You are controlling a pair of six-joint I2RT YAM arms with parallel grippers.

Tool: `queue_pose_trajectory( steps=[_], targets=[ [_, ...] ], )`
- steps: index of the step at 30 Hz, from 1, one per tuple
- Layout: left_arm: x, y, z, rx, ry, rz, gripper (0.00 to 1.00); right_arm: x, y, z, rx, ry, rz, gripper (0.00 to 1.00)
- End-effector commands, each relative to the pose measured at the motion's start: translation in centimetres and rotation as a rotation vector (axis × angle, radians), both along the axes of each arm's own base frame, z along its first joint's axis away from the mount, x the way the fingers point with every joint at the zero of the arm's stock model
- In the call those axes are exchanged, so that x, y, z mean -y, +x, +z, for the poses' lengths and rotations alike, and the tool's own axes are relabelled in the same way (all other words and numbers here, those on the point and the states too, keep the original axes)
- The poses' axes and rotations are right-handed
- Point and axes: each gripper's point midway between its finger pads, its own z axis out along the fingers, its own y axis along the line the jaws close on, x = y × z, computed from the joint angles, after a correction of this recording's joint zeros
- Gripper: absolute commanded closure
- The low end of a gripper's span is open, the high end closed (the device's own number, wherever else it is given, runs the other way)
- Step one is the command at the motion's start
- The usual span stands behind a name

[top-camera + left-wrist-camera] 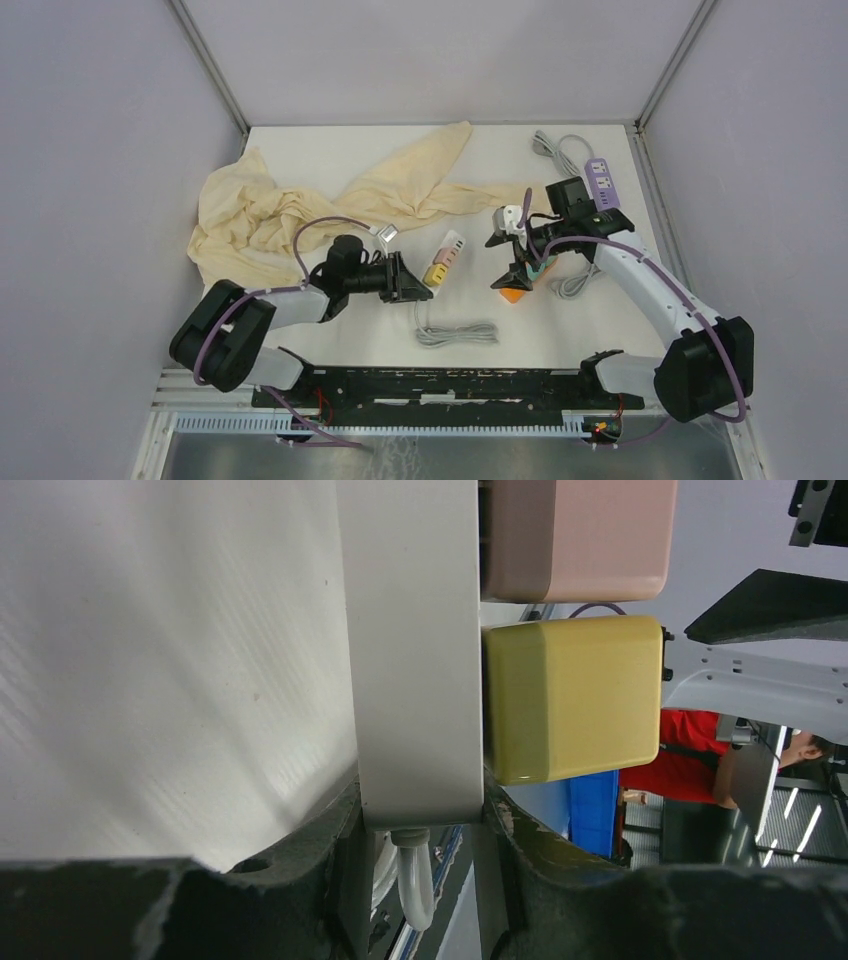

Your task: Pull the plug off the socket

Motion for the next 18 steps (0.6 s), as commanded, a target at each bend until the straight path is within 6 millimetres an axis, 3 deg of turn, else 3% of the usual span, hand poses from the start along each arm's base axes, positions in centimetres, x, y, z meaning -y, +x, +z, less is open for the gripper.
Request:
queue_pose_trajectory(
  steps=[1,8,14,18],
  targets=[
    [1.2,0.5,2.3,0.046,-0.083,-0.073,0.97,0.3,0.7,-1.3,0.177,-0.094,0.069,0.05],
    [1.9,0.6,0.9,0.000,-0.073,-0.144,0.97,-2.0,2.5,-1.6,0.496,-0.185,0.194,0.00],
    [2.2,0.7,-0.1,-0.043,-0.061,-0.163,0.97,-4.8,4.0,-2.3,0.567,-0.206,0.254,0.02],
    [2.3,0.8,-0.1,-0.043,-0.063,-0.171,0.97,-5.9,4.4,-3.8,0.571,-0.250,0.281,0.11]
  ],
)
